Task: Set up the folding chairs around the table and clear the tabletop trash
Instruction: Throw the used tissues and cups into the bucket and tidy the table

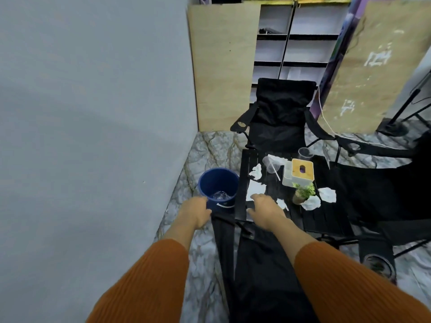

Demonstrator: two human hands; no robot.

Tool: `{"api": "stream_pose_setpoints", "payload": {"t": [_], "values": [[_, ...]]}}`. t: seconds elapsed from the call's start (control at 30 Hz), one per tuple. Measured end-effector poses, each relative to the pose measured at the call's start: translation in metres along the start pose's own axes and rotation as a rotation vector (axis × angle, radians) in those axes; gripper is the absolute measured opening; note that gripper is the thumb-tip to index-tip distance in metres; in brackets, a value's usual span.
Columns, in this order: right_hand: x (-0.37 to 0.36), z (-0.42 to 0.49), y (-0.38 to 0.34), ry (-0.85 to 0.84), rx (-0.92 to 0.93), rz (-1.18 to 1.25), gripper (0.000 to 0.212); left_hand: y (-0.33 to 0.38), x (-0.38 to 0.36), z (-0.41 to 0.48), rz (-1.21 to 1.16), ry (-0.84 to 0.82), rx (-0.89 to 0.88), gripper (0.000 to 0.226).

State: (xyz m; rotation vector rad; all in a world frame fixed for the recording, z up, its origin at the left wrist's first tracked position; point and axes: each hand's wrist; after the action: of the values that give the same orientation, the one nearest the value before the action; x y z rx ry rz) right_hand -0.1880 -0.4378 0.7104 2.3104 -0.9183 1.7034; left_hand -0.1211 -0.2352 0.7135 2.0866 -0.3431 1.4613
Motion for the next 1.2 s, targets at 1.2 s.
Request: {"api": "stream_pose_setpoints", "payload": {"t": [1.2], "values": [[0.026, 0.286, -0.056, 0.110, -0.528, 0.379, 0.036, -0.085, 0.095, 0.402, 0.094, -0.121, -0.538, 0.039]]}}
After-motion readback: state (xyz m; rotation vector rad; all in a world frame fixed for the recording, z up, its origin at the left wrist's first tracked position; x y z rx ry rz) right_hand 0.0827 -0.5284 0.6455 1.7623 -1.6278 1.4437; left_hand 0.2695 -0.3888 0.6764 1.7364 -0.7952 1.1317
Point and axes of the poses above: each hand's wrist, its own z-axis towards the middle knuckle, its own x-axis out of the back of the hand, y = z × x, and after that the axes turned 15 degrees about -x, right-handed
